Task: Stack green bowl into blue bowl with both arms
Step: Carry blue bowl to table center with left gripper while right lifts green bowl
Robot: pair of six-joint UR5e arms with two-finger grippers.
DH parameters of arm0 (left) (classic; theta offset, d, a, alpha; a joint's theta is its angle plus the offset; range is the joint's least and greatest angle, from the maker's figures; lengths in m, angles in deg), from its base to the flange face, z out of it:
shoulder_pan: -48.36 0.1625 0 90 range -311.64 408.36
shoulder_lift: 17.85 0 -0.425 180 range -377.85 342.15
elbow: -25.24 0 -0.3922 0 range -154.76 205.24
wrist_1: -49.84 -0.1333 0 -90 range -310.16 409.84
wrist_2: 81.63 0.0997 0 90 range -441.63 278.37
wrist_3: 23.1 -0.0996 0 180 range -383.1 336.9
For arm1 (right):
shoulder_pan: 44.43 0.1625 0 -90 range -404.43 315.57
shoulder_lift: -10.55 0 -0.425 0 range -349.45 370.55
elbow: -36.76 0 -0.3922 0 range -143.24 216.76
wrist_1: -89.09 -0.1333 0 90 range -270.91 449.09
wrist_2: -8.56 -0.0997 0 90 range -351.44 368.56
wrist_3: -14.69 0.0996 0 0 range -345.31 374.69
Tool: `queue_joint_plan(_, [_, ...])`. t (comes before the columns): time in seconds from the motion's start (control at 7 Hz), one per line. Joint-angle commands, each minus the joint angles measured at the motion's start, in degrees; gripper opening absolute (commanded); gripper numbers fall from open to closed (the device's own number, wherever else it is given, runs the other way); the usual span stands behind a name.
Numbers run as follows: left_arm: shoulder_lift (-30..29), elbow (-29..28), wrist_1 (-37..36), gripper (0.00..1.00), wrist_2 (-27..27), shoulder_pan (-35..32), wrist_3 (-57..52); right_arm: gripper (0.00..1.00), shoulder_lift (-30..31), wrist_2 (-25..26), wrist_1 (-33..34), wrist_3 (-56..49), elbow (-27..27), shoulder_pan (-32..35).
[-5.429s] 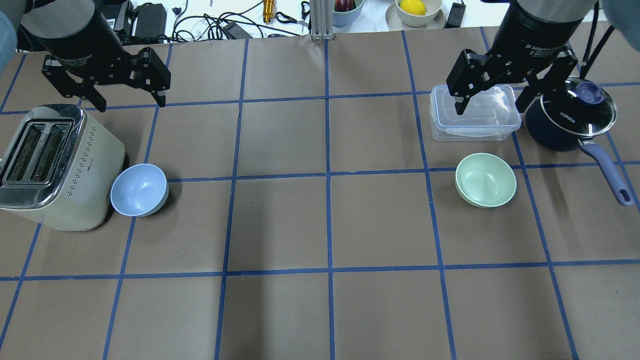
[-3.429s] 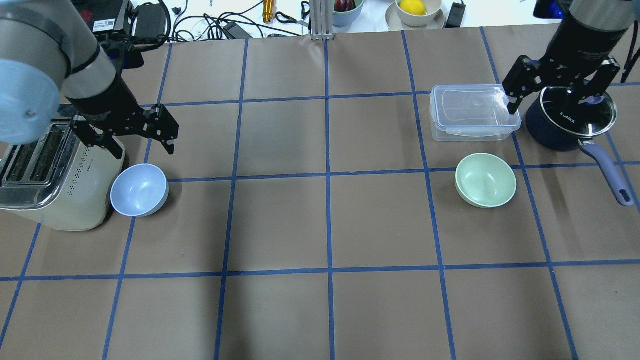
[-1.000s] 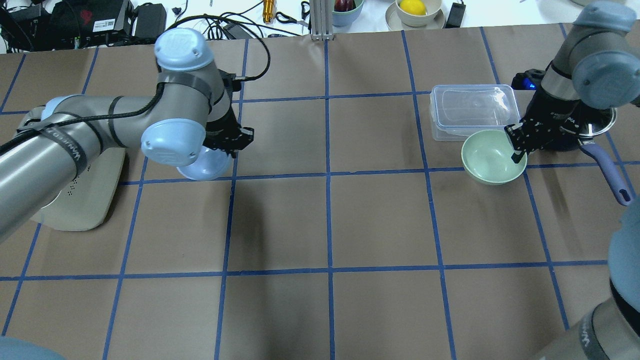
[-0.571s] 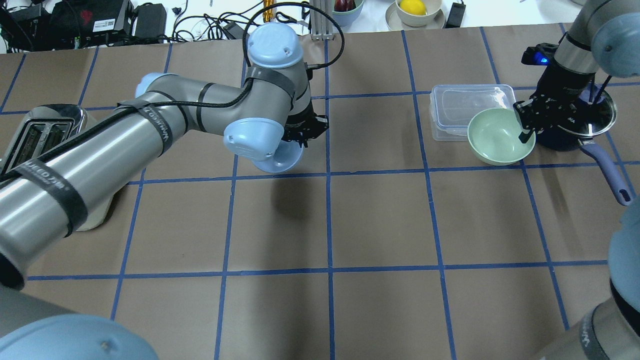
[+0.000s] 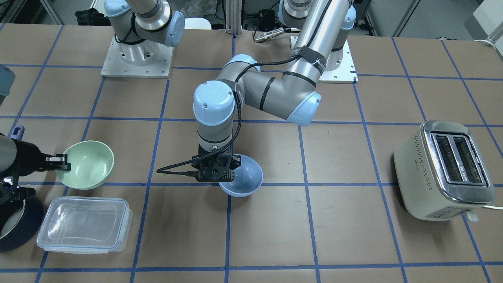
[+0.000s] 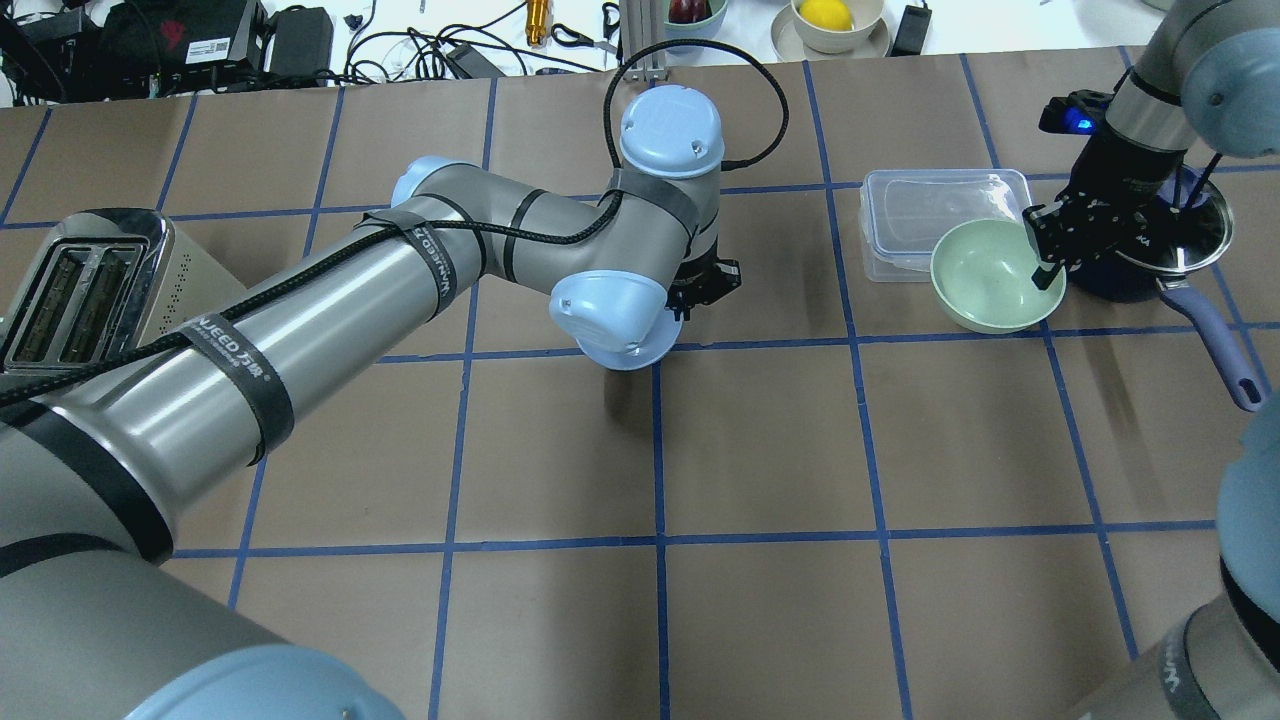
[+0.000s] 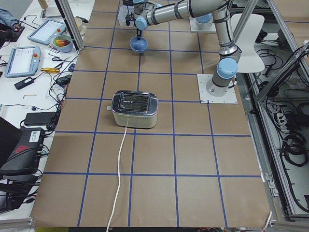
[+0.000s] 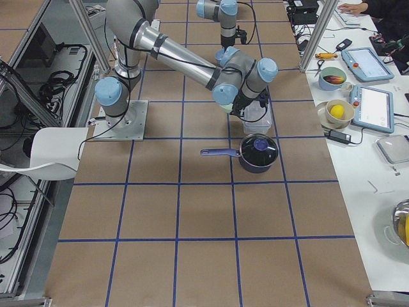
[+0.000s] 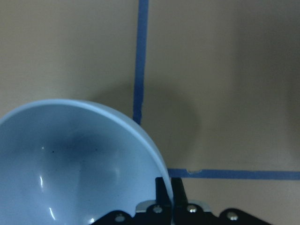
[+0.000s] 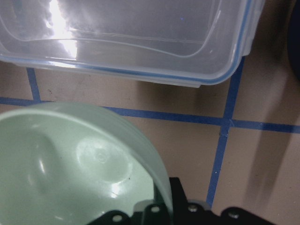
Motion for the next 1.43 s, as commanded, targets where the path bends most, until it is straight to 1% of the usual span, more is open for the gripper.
queue_joint_plan(0.0, [-0.7, -0.1, -0.3, 0.13, 0.1, -0.7, 0.3, 0.00, 0.0, -0.3, 0.0, 0.1, -0.1, 0.0])
queue_joint_plan(0.14, [-0.8, -0.3, -0.4, 0.59, 0.2, -0.7, 0.1, 0.00, 0.3, -0.6, -0.2, 0.7, 0.3, 0.3])
queue_joint_plan(0.29, [0.0, -0.6, -0.5, 0.93, 0.2, -0.7, -0.5, 0.00, 1.0, -4.3, -0.4, 0.9, 0.3, 0.8])
queue_joint_plan(0.43, [1.6, -1.1, -0.7, 1.00, 0.2, 0.2, -1.0, 0.00, 1.4, -5.5, -0.3, 1.6, 0.4, 1.5])
queue_joint_plan(0.57, [4.1, -1.8, 0.2, 1.00, 0.5, 2.7, -8.0, 0.00, 1.5, -4.9, -0.3, 2.7, 0.5, 2.9])
queue_joint_plan(0.71, [7.4, -2.5, 4.0, 1.00, -0.4, 6.3, -9.6, 0.00, 2.4, -5.4, -0.4, 9.1, 0.6, 5.1])
queue_joint_plan(0.86, [10.7, -2.4, 8.2, 1.00, -1.1, 10.8, -17.5, 0.00, 3.2, -5.8, 0.0, 14.1, 0.7, 8.7])
queue_joint_plan(1.0, [14.3, -2.4, 13.5, 1.00, -1.2, 16.2, -24.1, 0.00, 4.2, -6.4, 0.5, 16.7, 0.7, 13.2])
queue_joint_plan(1.14, [18.5, -2.6, 20.1, 1.00, -1.1, 21.8, -27.3, 0.00, 4.4, -7.8, 0.7, 21.3, 0.7, 18.3])
queue_joint_plan(1.29, [22.6, -2.5, 26.4, 1.00, -1.3, 25.8, -32.7, 0.00, 3.7, -8.0, 4.4, 23.1, 0.1, 23.3])
